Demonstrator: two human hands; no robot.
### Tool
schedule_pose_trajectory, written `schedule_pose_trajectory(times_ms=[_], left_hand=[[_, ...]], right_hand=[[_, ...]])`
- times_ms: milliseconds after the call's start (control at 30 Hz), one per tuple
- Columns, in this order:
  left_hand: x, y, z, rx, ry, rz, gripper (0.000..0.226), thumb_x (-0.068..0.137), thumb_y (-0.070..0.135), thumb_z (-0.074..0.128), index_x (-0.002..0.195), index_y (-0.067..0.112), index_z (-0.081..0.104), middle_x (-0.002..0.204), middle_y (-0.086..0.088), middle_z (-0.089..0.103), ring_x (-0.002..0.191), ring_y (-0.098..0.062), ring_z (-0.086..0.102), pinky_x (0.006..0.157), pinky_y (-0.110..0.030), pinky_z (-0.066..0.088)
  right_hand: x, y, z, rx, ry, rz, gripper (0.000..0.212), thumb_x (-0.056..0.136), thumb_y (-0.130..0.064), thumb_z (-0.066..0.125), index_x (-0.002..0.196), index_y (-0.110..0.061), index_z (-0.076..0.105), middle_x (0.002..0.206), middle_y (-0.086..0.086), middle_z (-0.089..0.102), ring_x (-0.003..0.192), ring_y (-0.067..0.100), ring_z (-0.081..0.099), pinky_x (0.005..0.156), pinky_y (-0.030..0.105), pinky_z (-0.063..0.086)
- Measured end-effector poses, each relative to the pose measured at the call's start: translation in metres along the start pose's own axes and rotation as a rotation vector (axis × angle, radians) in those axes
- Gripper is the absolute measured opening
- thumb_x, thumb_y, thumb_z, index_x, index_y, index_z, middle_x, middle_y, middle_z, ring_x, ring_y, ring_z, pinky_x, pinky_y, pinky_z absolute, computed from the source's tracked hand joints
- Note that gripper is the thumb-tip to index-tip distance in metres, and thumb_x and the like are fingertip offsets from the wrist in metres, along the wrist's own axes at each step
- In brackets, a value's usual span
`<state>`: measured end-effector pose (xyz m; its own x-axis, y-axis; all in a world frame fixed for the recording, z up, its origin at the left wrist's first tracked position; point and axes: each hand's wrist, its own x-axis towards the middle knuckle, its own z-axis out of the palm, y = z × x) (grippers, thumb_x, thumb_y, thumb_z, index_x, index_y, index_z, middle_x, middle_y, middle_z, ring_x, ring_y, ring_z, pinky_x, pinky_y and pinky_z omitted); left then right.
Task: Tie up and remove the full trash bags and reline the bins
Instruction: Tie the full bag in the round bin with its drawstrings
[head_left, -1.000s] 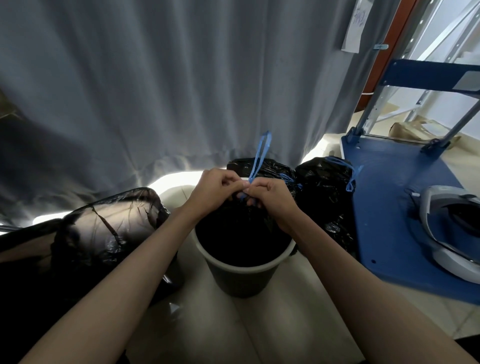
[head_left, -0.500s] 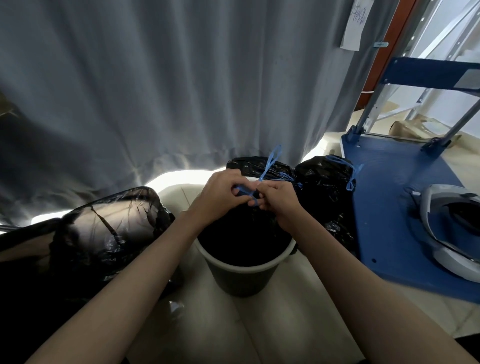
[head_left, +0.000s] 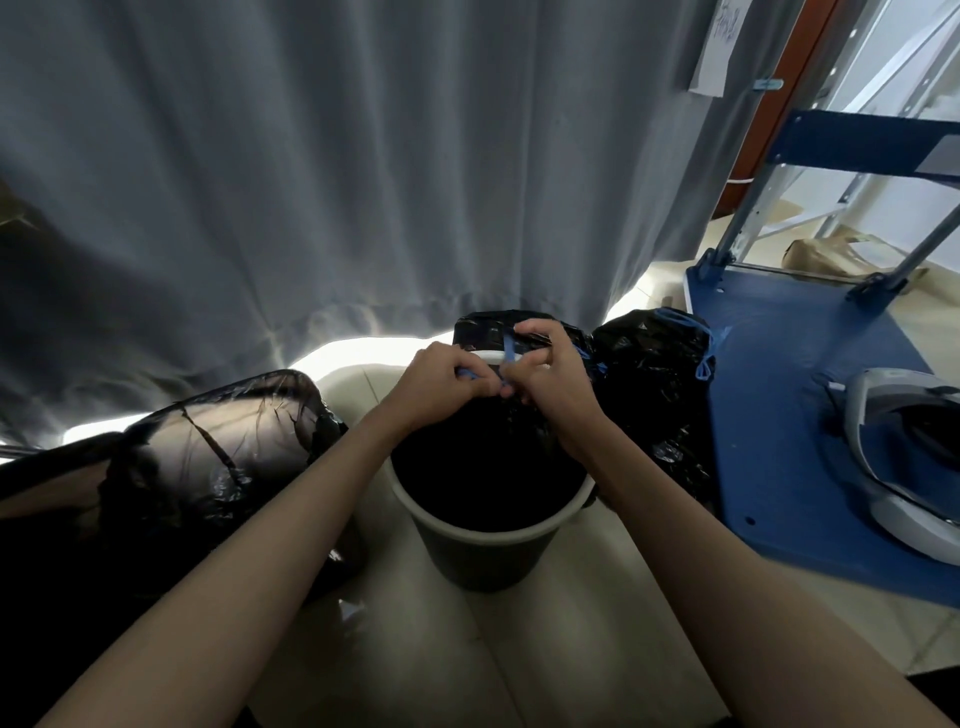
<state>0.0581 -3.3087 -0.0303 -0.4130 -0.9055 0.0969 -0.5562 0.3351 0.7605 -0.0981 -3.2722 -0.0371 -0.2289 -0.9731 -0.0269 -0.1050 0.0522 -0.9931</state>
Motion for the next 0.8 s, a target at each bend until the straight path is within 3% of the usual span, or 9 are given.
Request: schedule_pose_trajectory(times_ms=[100, 200, 300, 400, 600, 800], left_hand=[[0.000, -0.004, -0.007, -0.190, -0.080, -0.167, 0.009, 0.084, 0.013, 0.069, 0.081, 0.014, 0.077, 0.081, -0.004, 0.073, 0.076, -0.008, 0.062, 0.079, -0.029, 0.050], [-0.001, -0.003, -0.011, -0.328, -0.143, -0.290, 0.016, 0.087, 0.005, 0.061, 0.080, 0.010, 0.074, 0.076, -0.003, 0.067, 0.068, -0.010, 0.054, 0.064, -0.020, 0.043], [-0.001, -0.003, -0.013, -0.407, -0.203, -0.370, 0.016, 0.088, 0.006, 0.058, 0.080, 0.010, 0.072, 0.074, -0.005, 0.060, 0.061, -0.010, 0.045, 0.054, -0.017, 0.040], [0.001, -0.005, -0.014, -0.450, -0.236, -0.437, 0.014, 0.090, 0.009, 0.060, 0.081, 0.010, 0.070, 0.065, 0.002, 0.058, 0.057, -0.008, 0.044, 0.053, -0.018, 0.039], [0.003, -0.003, -0.013, -0.474, -0.244, -0.480, 0.013, 0.090, 0.012, 0.063, 0.077, 0.009, 0.064, 0.060, 0.000, 0.050, 0.055, -0.010, 0.042, 0.050, -0.018, 0.038], [0.005, -0.003, -0.016, -0.500, -0.242, -0.452, 0.016, 0.089, 0.013, 0.065, 0.074, 0.009, 0.065, 0.060, 0.001, 0.051, 0.056, -0.009, 0.042, 0.051, -0.017, 0.039]], right_hand=[[-0.002, -0.006, 0.001, -0.056, -0.139, -0.045, 0.045, 0.073, 0.004, 0.076, 0.107, -0.015, 0.054, 0.081, 0.004, 0.054, 0.061, 0.007, 0.054, 0.061, 0.019, 0.046], [0.001, -0.005, -0.001, -0.317, -0.272, -0.188, 0.025, 0.071, -0.008, 0.081, 0.082, -0.017, 0.060, 0.082, 0.010, 0.058, 0.069, 0.009, 0.053, 0.070, 0.019, 0.045], [0.001, 0.002, -0.004, -0.485, -0.201, -0.242, 0.020, 0.069, -0.018, 0.086, 0.071, -0.022, 0.066, 0.088, 0.002, 0.054, 0.070, 0.004, 0.051, 0.067, 0.009, 0.041], [-0.002, 0.005, -0.003, -0.460, -0.153, -0.284, 0.017, 0.067, -0.019, 0.087, 0.070, -0.014, 0.071, 0.077, -0.002, 0.058, 0.061, 0.002, 0.051, 0.062, 0.011, 0.041], [-0.006, 0.004, 0.004, -0.504, -0.090, -0.317, 0.019, 0.068, -0.020, 0.087, 0.066, -0.018, 0.068, 0.060, -0.006, 0.062, 0.054, 0.003, 0.055, 0.057, 0.016, 0.044], [-0.001, -0.001, 0.004, -0.608, -0.084, -0.290, 0.014, 0.075, -0.021, 0.080, 0.066, -0.021, 0.070, 0.063, -0.008, 0.066, 0.058, 0.002, 0.059, 0.063, 0.020, 0.048]])
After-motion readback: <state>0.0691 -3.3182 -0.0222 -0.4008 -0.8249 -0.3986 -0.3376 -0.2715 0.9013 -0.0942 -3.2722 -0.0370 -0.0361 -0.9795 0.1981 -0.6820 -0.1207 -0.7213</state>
